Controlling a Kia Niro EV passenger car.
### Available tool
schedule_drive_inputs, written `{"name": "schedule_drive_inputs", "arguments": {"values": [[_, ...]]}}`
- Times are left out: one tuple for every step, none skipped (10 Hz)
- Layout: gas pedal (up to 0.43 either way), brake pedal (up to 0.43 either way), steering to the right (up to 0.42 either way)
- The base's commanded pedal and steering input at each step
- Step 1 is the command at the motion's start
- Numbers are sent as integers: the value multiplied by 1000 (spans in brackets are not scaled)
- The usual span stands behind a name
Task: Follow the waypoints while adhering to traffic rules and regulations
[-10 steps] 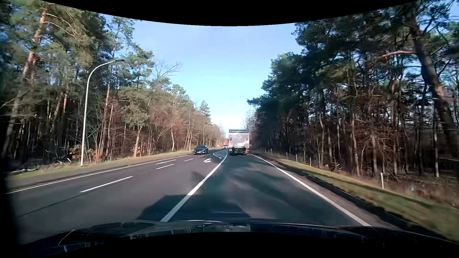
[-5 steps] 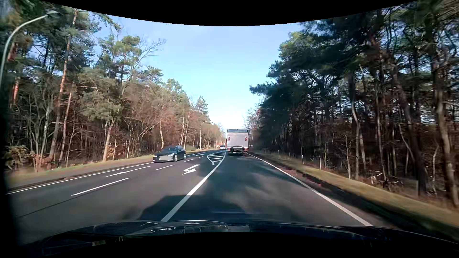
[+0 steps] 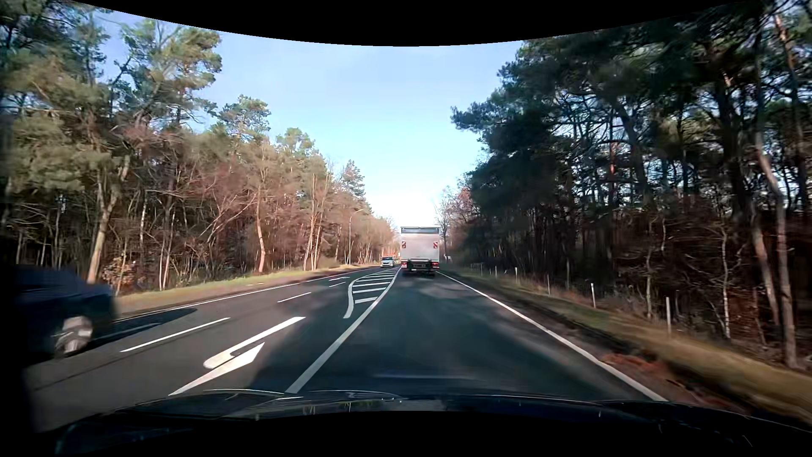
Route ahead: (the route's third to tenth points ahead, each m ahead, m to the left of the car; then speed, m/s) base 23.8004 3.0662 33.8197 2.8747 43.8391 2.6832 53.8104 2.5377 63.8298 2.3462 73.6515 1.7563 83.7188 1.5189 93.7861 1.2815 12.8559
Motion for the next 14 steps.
{"name": "schedule_drive_inputs", "arguments": {"values": [[138, 0, -10], [138, 0, -11], [138, 0, -11], [138, 0, -11], [138, 0, -11], [138, 0, -11], [138, 0, -11], [138, 0, -11], [138, 0, -11], [138, 0, -11], [138, 0, -11], [138, 0, -11], [138, 0, -11], [138, 0, -11]]}}
